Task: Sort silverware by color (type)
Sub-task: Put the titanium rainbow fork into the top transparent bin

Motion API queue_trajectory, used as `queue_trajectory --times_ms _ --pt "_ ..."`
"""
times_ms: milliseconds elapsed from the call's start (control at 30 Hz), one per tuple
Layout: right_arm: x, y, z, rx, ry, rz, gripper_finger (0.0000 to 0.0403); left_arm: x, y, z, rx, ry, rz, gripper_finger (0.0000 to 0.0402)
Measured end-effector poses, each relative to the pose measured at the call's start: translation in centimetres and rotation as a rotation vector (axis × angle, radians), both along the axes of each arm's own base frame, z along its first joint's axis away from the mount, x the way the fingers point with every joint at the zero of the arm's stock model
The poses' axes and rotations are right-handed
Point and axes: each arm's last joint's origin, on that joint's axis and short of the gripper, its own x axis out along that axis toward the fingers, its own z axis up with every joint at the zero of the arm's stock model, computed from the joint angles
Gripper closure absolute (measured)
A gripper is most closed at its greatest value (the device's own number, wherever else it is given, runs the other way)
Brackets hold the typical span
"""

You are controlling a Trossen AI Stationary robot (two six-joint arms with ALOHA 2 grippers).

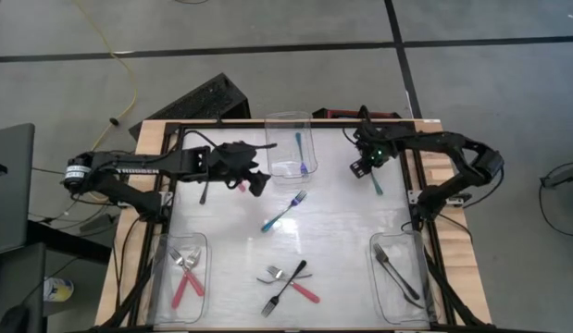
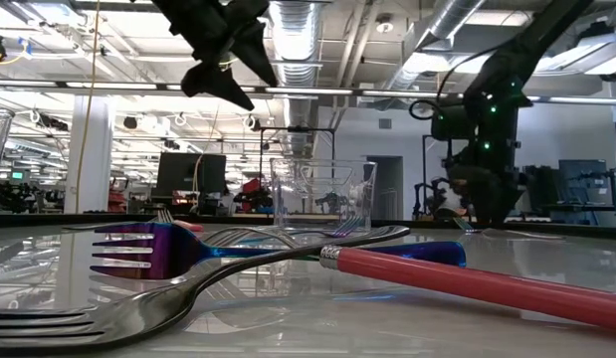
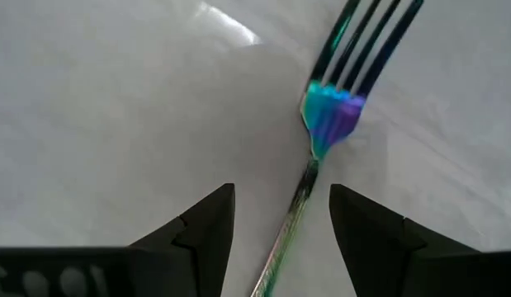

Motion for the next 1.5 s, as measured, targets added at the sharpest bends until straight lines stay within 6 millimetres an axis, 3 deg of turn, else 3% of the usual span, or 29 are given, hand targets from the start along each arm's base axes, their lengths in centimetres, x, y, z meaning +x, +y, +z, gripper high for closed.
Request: queue_trajectory --times_ms 333,433,567,600,700,833,1000,1100,1200,1300,1500 --pt "-0.9 0.7 -2.0 -0.02 -0.02 -0.019 0.0201 0.1 -0.4 0.1 -0.049 -0.034 0.042 0.0107" --pt "-1.3 1.0 -2.5 -0.018 -0.016 -0.057 0.0247 0.1 -0.9 0.0 -0.049 -0.03 0.025 0.0107" --pt "-1.0 1.5 -2.6 -0.023 -0.018 -0.096 0.0351 0.1 -1.4 -0.1 -0.034 0.002 -0.027 0.0107" --pt "-0.9 1.7 -2.5 -0.029 -0.019 -0.099 0.0371 0.0 -1.5 -0.1 -0.037 0.009 -0.052 0.0107" --pt "-0.4 2.2 -1.8 -0.039 -0.02 -0.136 0.0376 -0.9 -1.8 0.2 -0.061 0.049 -0.133 0.0107" --pt "0.3 3.0 1.3 0.0 -0.059 -0.172 0.0375 -3.1 -2.2 1.0 -0.066 0.094 -0.155 0.0107" --pt "3.3 3.5 9.2 -0.147 -0.378 -0.203 0.0375 -5.8 -2.5 2.6 0.055 0.11 -0.139 0.0107" --pt "6.2 3.9 14.5 -0.228 -0.64 -0.21 0.0375 -6.9 -2.5 3.4 0.126 0.101 -0.116 0.0107" --pt "9.3 3.9 17.7 -0.256 -0.747 -0.221 0.0375 -7.6 -2.5 3.8 0.174 0.101 -0.13 0.0107" --pt "13.4 2.6 18.4 -0.243 -0.744 -0.204 0.0375 -7.8 -2.5 4.0 0.198 0.11 -0.167 0.0107" --pt "21.0 -1.2 16.4 -0.086 -0.74 -0.141 0.0375 -7.8 -2.8 3.9 0.21 0.125 -0.276 0.0107"
